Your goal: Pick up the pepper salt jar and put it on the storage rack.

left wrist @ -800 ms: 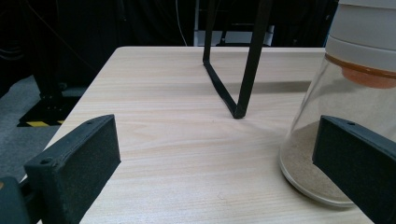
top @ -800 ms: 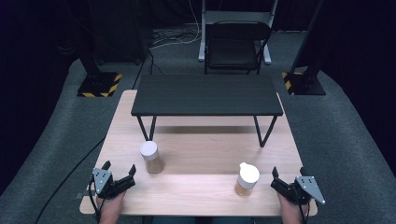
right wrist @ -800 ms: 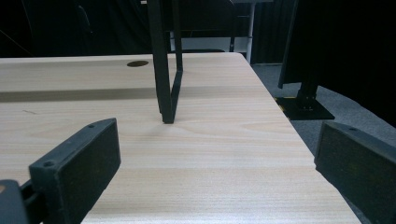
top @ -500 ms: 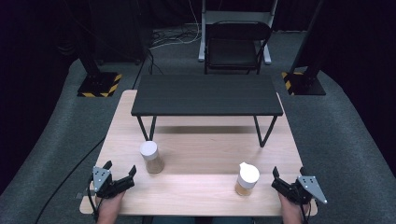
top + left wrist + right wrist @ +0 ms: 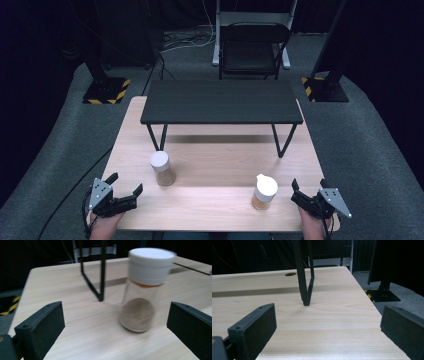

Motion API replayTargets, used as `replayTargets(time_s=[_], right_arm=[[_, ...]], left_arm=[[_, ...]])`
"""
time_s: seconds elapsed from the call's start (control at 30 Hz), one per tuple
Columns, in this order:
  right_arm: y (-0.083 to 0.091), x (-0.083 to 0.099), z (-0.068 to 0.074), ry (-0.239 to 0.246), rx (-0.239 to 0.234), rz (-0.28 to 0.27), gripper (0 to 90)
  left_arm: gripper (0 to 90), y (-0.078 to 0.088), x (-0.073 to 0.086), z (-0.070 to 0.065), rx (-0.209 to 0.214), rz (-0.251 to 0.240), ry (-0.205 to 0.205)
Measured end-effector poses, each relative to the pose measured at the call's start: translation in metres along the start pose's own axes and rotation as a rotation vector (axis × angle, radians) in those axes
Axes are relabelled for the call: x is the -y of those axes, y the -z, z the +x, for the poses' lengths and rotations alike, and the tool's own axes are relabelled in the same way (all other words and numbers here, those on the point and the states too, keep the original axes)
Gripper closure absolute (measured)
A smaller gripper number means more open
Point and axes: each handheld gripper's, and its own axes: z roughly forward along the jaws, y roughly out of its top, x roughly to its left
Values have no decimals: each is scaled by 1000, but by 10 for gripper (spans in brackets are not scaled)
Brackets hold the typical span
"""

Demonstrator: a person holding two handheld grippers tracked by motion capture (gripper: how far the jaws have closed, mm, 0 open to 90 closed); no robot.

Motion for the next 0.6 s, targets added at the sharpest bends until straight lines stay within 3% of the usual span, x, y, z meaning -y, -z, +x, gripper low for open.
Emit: replayTargets(time_s=[0.27, 0.6], right_arm=[[0, -1, -1, 0, -8, 6, 0], [0, -1, -2, -1, -14, 5, 0]], left_arm=[[7, -4, -24, -3, 97, 58, -12], [8, -12, -34, -7, 117, 82, -55]])
